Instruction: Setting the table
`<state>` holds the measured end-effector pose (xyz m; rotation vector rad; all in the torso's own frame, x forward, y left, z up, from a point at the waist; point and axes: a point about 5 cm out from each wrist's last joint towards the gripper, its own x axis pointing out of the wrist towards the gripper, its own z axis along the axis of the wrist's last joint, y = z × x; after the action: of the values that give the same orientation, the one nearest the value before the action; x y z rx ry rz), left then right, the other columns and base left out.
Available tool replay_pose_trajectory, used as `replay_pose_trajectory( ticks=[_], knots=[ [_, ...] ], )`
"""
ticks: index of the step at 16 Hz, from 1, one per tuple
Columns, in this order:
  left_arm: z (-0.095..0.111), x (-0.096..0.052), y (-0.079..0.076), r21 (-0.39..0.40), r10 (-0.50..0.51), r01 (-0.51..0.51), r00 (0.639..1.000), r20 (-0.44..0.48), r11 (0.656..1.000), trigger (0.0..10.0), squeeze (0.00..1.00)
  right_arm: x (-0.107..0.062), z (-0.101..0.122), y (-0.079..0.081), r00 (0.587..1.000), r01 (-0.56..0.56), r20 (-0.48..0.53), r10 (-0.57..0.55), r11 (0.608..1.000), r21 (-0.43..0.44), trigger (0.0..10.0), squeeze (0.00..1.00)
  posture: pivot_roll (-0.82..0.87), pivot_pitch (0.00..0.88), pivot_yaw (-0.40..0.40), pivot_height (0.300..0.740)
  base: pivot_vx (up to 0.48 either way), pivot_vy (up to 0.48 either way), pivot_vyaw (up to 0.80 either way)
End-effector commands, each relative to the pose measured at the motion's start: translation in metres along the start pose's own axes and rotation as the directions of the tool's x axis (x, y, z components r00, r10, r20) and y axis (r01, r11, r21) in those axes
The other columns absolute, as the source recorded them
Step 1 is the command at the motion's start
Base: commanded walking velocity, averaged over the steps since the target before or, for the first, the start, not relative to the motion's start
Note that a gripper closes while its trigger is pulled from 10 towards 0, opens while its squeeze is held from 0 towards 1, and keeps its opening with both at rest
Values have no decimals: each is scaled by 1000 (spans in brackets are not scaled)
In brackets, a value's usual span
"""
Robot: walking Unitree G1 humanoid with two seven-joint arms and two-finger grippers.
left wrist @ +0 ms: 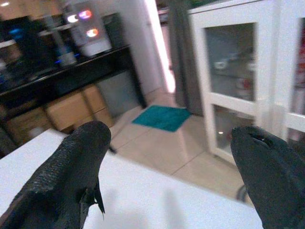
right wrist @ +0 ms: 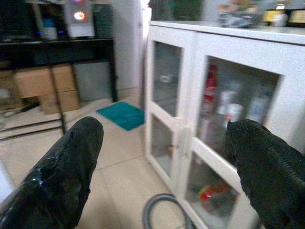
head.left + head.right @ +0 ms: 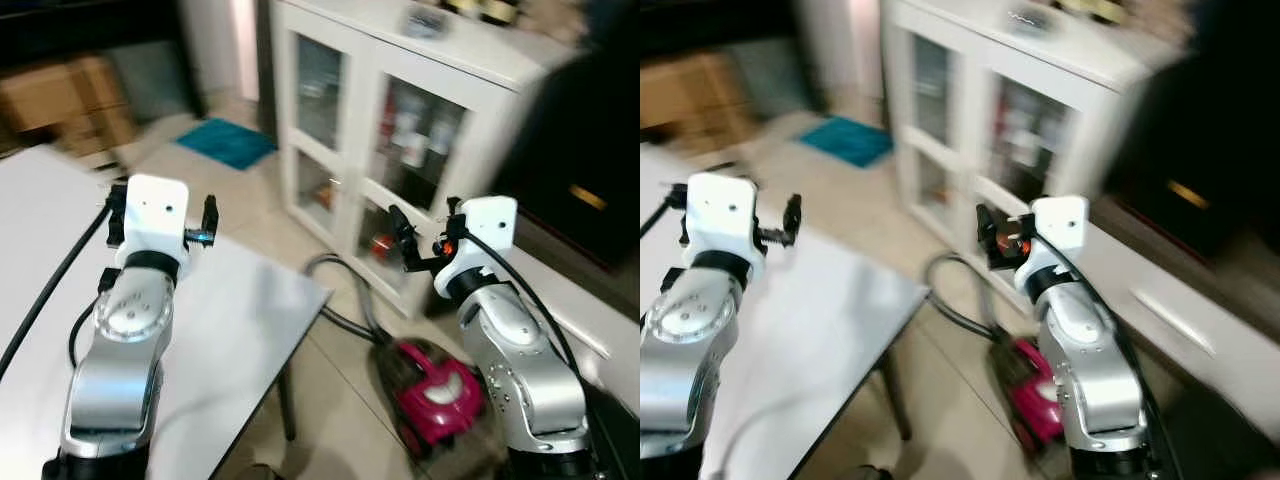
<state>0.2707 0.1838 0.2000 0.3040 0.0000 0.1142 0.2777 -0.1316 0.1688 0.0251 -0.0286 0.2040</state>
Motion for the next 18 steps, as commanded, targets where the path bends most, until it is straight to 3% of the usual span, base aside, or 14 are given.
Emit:
replay_pose_trajectory(
  ticks=[1, 2, 3, 5, 9, 15, 18],
  knots=[
    [1, -1, 0, -32, -17, 17, 1000, -4, 999, 10000, 1000, 0, -3, -7, 999, 33, -4, -33, 999, 10, 10000, 1000, 17, 0, -24, 740, 0, 0, 800],
    [-1, -1, 0, -61, -22, 21, 1000, -19, 998, 10000, 996, 1, -3, -7, 1000, 30, -3, -30, 1000, 9, 10000, 1000, 16, 0, -25, 740, 0, 0, 800],
    [-5, -1, -1, -54, -6, 4, 1000, -26, 999, 10000, 0, 2, -3, -10, 999, 38, -6, -38, 999, -8, 10000, 1000, 15, 0, -29, 740, 0, 0, 800],
    [-10, -4, 0, -78, 17, -21, 998, -56, 997, 10000, 0, 4, -5, -14, 998, 55, -24, -55, 998, 2, 10000, 1000, 13, 0, -34, 740, 0, 0, 800],
    [-4, -4, -8, 2, -39, 39, 999, -3, 999, 10000, 0, 3, -5, -14, 998, 60, -16, -61, 998, -7, 10000, 1000, 0, 0, -22, 740, 0, 0, 800],
    [-5, -2, -10, -23, -48, 48, 999, 2, 999, 10000, 0, 0, -5, -11, 999, 44, -16, -44, 999, 9, 10000, 1000, -6, 0, -18, 740, 0, 0, 800],
    [-5, -4, -12, -28, -61, 61, 998, 0, 998, 10000, 0, 0, -5, -12, 999, 42, -17, -42, 999, 9, 10000, 1000, -9, 0, -20, 740, 0, 270, 800]
  ],
)
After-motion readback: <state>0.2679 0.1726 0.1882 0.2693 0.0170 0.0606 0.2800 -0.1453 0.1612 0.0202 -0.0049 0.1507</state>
